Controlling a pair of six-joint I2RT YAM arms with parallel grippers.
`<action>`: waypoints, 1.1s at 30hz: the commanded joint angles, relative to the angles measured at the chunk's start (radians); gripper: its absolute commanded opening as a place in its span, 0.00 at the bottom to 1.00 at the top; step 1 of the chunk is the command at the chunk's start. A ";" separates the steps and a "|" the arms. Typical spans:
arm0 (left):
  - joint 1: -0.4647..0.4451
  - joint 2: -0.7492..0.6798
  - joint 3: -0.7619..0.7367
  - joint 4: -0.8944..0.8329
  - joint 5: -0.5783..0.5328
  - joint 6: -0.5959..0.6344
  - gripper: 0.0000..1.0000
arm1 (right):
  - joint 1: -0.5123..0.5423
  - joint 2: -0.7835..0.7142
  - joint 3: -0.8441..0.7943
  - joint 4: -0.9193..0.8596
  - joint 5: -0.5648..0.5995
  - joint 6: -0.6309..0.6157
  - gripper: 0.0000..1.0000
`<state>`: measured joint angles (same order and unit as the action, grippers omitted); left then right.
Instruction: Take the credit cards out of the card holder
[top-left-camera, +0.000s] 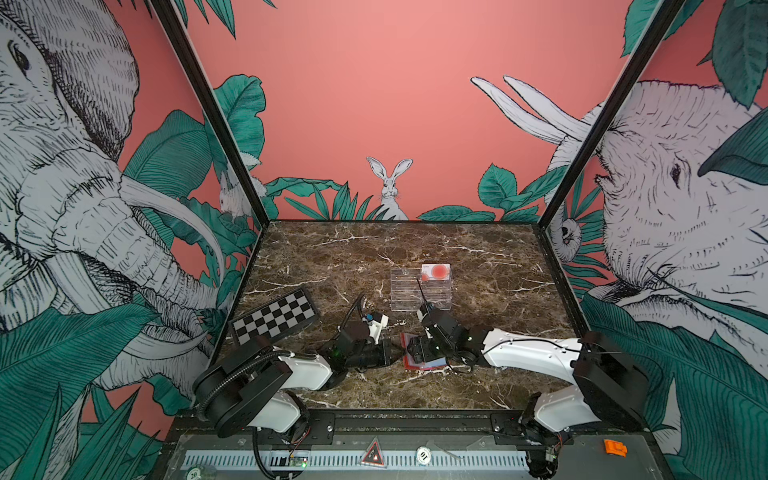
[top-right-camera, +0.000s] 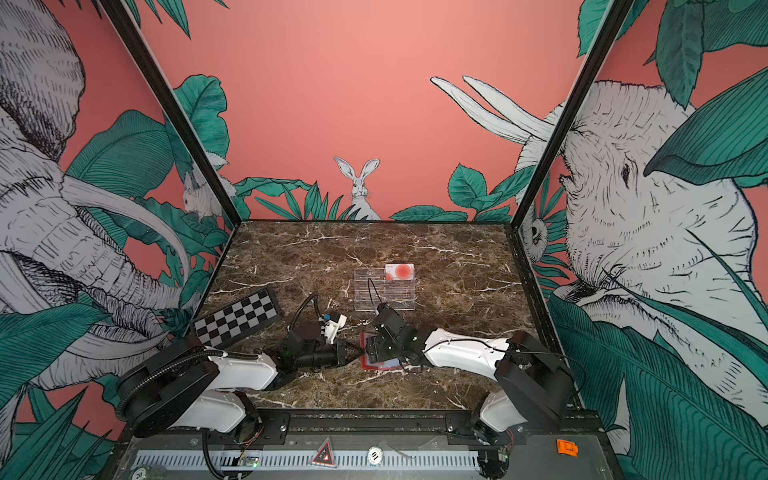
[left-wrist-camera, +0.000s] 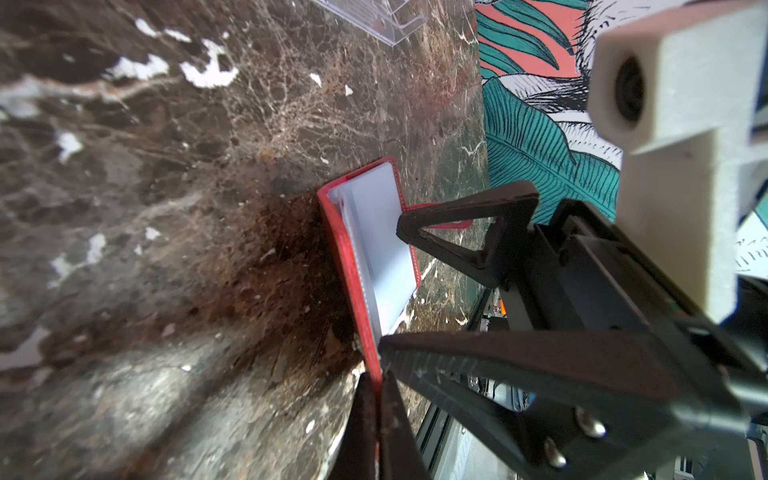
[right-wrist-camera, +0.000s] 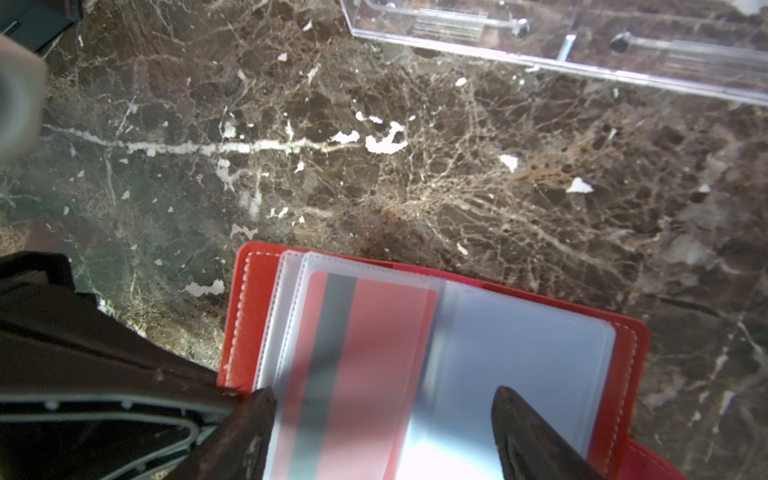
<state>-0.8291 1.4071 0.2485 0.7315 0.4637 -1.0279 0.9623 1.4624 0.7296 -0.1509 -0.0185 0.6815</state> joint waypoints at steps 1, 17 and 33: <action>-0.006 -0.028 0.003 0.021 0.000 0.011 0.00 | 0.010 0.021 0.028 -0.026 0.021 0.001 0.80; -0.010 -0.023 0.009 0.032 0.001 0.008 0.00 | 0.075 0.109 0.137 -0.189 0.143 -0.003 0.78; -0.012 -0.025 0.006 0.021 -0.008 0.011 0.00 | 0.098 0.130 0.221 -0.360 0.295 -0.020 0.71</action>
<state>-0.8356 1.4055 0.2481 0.7181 0.4526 -1.0275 1.0519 1.5829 0.9314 -0.4583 0.2249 0.6689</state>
